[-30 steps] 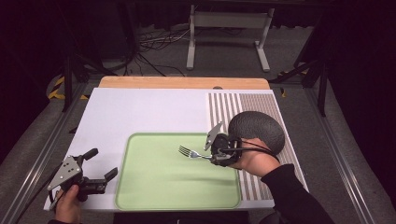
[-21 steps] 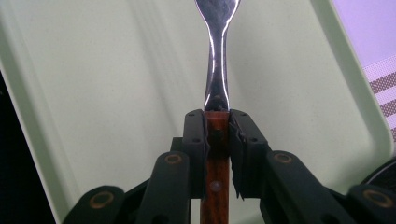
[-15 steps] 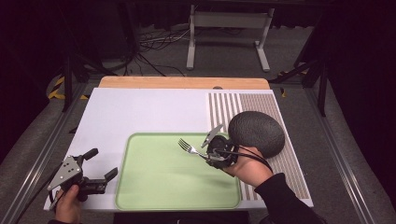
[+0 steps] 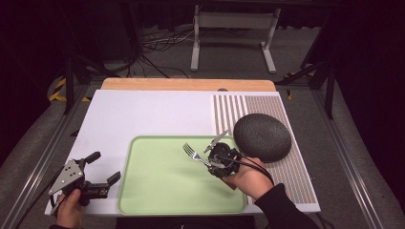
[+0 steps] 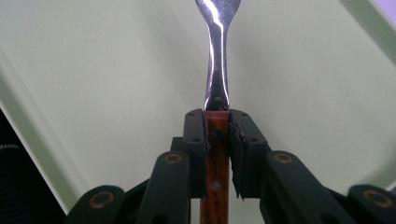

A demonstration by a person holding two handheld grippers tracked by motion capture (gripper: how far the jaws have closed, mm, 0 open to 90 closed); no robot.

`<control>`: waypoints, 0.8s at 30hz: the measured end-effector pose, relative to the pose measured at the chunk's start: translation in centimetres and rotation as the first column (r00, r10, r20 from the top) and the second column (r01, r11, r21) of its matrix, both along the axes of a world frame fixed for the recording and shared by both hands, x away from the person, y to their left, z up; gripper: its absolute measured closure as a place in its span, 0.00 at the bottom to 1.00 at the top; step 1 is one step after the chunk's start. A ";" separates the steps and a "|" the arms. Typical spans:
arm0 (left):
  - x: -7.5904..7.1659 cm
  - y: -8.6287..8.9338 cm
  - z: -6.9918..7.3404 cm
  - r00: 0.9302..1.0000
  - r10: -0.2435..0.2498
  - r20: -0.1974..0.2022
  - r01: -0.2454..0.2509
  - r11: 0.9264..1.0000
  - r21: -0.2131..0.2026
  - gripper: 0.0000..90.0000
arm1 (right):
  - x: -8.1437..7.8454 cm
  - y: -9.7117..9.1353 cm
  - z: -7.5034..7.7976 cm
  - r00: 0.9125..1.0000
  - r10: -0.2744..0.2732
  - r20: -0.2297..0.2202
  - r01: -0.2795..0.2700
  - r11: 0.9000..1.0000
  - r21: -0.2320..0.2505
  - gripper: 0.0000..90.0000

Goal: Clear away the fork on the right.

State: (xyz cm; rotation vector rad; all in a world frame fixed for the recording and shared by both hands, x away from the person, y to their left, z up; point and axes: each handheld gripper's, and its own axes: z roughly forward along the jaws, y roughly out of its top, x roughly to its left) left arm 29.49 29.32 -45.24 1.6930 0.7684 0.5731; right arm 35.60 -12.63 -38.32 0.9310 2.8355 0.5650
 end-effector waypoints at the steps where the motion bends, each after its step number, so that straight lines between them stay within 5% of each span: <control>1: 0.0 0.0 0.0 1.000 0.000 0.000 0.000 1.000 -0.001 0.00 | 0.0 0.0 -0.1 1.000 -0.007 -0.005 0.007 1.000 0.012 0.87; 15: 0.0 0.0 0.0 1.000 -0.002 0.006 0.002 1.000 0.004 0.00 | 0.2 -0.5 -1.5 0.995 -0.067 -0.081 0.071 0.996 0.045 0.87; 24: 0.0 0.0 0.0 1.000 -0.002 0.004 0.002 1.000 0.005 0.00 | 0.6 -1.0 -1.9 0.991 -0.096 -0.094 0.098 0.995 0.020 0.86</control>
